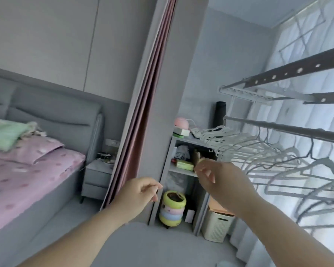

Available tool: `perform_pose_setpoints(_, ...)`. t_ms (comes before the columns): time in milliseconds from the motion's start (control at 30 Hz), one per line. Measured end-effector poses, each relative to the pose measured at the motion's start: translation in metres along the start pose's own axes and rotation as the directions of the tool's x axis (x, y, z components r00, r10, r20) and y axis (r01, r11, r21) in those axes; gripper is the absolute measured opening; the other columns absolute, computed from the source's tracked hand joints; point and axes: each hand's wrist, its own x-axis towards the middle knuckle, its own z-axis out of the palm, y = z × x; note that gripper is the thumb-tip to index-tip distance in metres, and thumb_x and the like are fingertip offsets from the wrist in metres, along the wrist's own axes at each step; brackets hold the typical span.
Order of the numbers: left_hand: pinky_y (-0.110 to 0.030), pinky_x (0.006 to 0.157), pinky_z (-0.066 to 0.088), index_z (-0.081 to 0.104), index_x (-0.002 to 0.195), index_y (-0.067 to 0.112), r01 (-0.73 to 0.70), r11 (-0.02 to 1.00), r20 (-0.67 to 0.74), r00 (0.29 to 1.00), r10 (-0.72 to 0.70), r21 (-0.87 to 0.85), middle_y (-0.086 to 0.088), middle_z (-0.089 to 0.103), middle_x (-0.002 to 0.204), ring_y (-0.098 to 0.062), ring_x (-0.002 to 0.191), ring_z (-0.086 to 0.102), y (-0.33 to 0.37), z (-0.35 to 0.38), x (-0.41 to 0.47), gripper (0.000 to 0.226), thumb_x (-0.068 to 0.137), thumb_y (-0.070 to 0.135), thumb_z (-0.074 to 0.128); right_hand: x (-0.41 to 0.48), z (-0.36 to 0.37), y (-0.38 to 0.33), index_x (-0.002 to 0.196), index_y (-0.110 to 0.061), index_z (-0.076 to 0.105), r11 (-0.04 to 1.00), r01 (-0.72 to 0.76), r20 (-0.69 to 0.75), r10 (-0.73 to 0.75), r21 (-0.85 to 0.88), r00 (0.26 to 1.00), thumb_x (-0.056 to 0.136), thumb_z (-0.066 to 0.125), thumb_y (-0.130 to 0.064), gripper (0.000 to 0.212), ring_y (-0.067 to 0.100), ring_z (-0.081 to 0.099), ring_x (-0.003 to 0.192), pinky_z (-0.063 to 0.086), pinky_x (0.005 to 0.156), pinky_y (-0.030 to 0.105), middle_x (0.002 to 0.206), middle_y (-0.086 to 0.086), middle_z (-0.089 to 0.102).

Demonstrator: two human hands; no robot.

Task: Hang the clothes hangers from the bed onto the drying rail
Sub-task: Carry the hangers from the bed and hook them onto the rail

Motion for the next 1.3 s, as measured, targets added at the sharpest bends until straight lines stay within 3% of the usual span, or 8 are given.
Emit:
perform_pose_setpoints(133,-0.005,0.055,0.042,0.059,0.07,0.031,0.224,0.971,-0.113,0.97,-0.214,0.086,0.013,0.062,0.05,0.006,0.055,0.057,-0.072,-0.092,-0.052,0.035,0.091,0.006,0.047,0.028,0.07,-0.073,0.098,-0.027,0.059,0.993,0.064,0.136,-0.077,0.101,0.988,0.093,0.041,-0.019,0.02,0.015,0.057,0.068,0.047,0.066,0.027,0.076,-0.007,0.062)
perform_pose_setpoints(267,-0.007,0.061,0.041,0.055,0.069,0.034,0.444,0.871,-0.202,0.891,-0.406,0.212,0.012,0.061,0.052,0.011,0.056,0.056,-0.142,-0.194,-0.114,0.036,0.092,0.009,0.048,0.045,0.155,-0.163,0.102,-0.021,0.058,0.981,0.044,0.305,-0.102,0.19,0.947,0.092,0.04,-0.02,0.02,0.025,0.06,0.088,0.047,0.074,0.028,0.094,0.001,0.067)
perform_pose_setpoints(367,-0.013,0.068,0.043,0.053,0.066,0.033,0.612,0.754,-0.299,0.785,-0.543,0.237,0.011,0.059,0.062,0.003,0.058,0.056,-0.187,-0.263,-0.169,0.036,0.092,0.009,0.047,0.051,0.212,-0.232,0.093,-0.026,0.054,0.974,0.05,0.391,-0.136,0.222,0.91,0.093,0.039,-0.023,0.016,0.025,0.056,0.082,0.043,0.07,0.028,0.081,-0.003,0.061)
perform_pose_setpoints(567,-0.028,0.077,0.049,0.053,0.061,0.031,0.849,0.513,-0.507,0.501,-0.702,0.128,0.01,0.06,0.059,-0.006,0.061,0.056,-0.256,-0.369,-0.28,0.036,0.089,0.009,0.049,0.058,0.31,-0.366,0.112,-0.024,0.059,0.933,0.024,0.566,-0.238,0.359,0.789,0.091,0.043,-0.019,0.027,0.021,0.06,0.101,0.037,0.07,0.023,0.111,0.003,0.064)
perform_pose_setpoints(767,-0.022,0.064,0.04,0.059,0.077,0.024,0.94,0.341,-0.625,0.261,-0.735,-0.008,0.009,0.062,0.071,-0.013,0.076,0.056,-0.307,-0.437,-0.353,0.026,0.091,0.01,0.044,0.07,0.384,-0.485,0.119,-0.025,0.055,0.891,0.144,0.635,-0.412,0.43,0.653,0.094,0.041,-0.021,0.03,0.013,0.053,0.114,0.04,0.09,0.02,0.125,-0.004,0.057)
perform_pose_setpoints(867,-0.019,0.071,0.033,0.063,0.096,0.02,0.964,0.265,-0.684,0.186,-0.706,-0.012,0.001,0.066,0.1,-0.01,0.084,0.052,-0.336,-0.466,-0.372,0.021,0.093,0.013,0.044,0.08,0.426,-0.539,0.124,-0.024,0.051,0.859,0.191,0.661,-0.491,0.474,0.567,0.095,0.04,-0.021,0.031,0.009,0.048,0.12,0.038,0.098,0.02,0.129,-0.007,0.053)
perform_pose_setpoints(1067,-0.02,0.077,0.036,0.059,0.115,0.016,0.994,0.103,-0.715,0.038,-0.698,-0.048,-0.001,0.058,0.123,-0.017,0.11,0.056,-0.421,-0.53,-0.388,0.027,0.096,0.017,0.04,0.113,0.527,-0.642,0.128,-0.023,0.043,0.811,0.245,0.715,-0.585,0.531,0.383,0.096,0.038,-0.023,0.033,0.009,0.041,0.126,0.034,0.103,0.02,0.134,-0.007,0.048)
perform_pose_setpoints(1300,-0.02,0.086,0.035,0.058,0.118,0.011,0.999,0.044,-0.745,0.015,-0.666,-0.019,-0.003,0.054,0.129,-0.016,0.119,0.05,-0.51,-0.594,-0.396,0.032,0.093,0.015,0.04,0.137,0.621,-0.744,0.133,-0.022,0.037,0.803,0.285,0.776,-0.587,0.523,0.232,0.096,0.037,-0.022,0.037,0.013,0.038,0.128,0.034,0.104,0.023,0.136,-0.003,0.044)
